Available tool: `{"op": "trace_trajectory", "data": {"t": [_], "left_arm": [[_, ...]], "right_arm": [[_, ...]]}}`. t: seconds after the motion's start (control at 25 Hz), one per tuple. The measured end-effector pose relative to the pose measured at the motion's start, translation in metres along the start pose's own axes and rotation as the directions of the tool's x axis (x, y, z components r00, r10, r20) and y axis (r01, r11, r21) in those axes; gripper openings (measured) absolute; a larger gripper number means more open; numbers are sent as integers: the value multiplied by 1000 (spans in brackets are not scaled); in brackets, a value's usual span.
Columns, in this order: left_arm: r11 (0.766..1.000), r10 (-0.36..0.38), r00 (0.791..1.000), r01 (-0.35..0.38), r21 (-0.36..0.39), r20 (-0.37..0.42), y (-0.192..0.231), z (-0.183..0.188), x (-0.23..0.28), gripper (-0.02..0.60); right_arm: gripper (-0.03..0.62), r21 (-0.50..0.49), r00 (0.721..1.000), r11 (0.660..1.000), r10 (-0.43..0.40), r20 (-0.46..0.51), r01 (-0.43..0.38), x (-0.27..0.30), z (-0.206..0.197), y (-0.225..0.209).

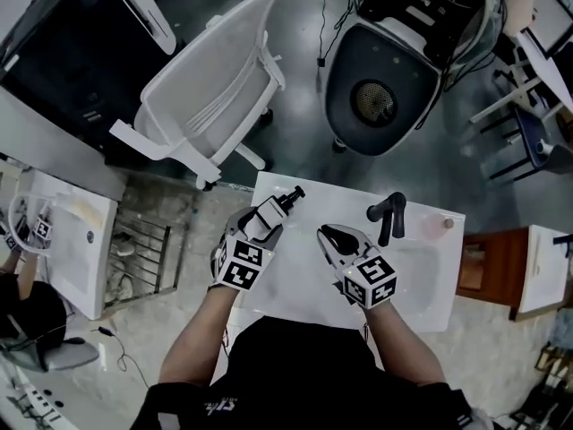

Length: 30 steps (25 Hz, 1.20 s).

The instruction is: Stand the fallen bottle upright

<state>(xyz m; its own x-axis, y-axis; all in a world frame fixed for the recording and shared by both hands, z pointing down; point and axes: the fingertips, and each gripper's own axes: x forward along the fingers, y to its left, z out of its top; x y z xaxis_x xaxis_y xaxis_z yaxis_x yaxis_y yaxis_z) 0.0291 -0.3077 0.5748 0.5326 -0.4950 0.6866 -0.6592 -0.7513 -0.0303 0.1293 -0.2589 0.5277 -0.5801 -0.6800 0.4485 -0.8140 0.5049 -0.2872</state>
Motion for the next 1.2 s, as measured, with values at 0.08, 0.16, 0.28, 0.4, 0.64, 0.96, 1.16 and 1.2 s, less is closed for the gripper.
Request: {"op": "trace_trajectory", "data": {"t": [0.08, 0.16, 0.28, 0.4, 0.64, 0.96, 1.16, 1.2], "left_arm": [[1000, -8, 1000, 8, 5, -15, 2, -1, 10, 289], [1000, -22, 998, 23, 14, -50, 1, -7, 18, 312], [999, -41, 995, 43, 23, -94, 0, -16, 27, 333], [998, -46, 992, 50, 26, -118, -1, -19, 36, 339], [998, -36, 989, 43, 48, -140, 5, -27, 56, 342], [997, -50, 986, 57, 45, -156, 13, -34, 67, 345], [994, -79, 981, 91, 59, -178, 10, -38, 73, 348], [993, -85, 978, 100, 67, -192, 10, -40, 74, 348]], "right_arm": [[60, -10, 1000, 1000, 5, -15, -6, 12, -1, -8], [71, -23, 999, 1000, 12, -33, -12, 25, -3, -14], [84, -37, 998, 999, 19, -61, -21, 44, -10, -24], [100, -47, 996, 999, 22, -82, -26, 59, -17, -34], [124, -86, 992, 996, -1, -127, -10, 95, -34, -59], [127, -190, 976, 982, -38, -217, -4, 133, -52, -80], [124, -257, 970, 966, -42, -237, -21, 147, -56, -82], [106, -284, 970, 959, -44, -237, -26, 150, -57, -82]]}}
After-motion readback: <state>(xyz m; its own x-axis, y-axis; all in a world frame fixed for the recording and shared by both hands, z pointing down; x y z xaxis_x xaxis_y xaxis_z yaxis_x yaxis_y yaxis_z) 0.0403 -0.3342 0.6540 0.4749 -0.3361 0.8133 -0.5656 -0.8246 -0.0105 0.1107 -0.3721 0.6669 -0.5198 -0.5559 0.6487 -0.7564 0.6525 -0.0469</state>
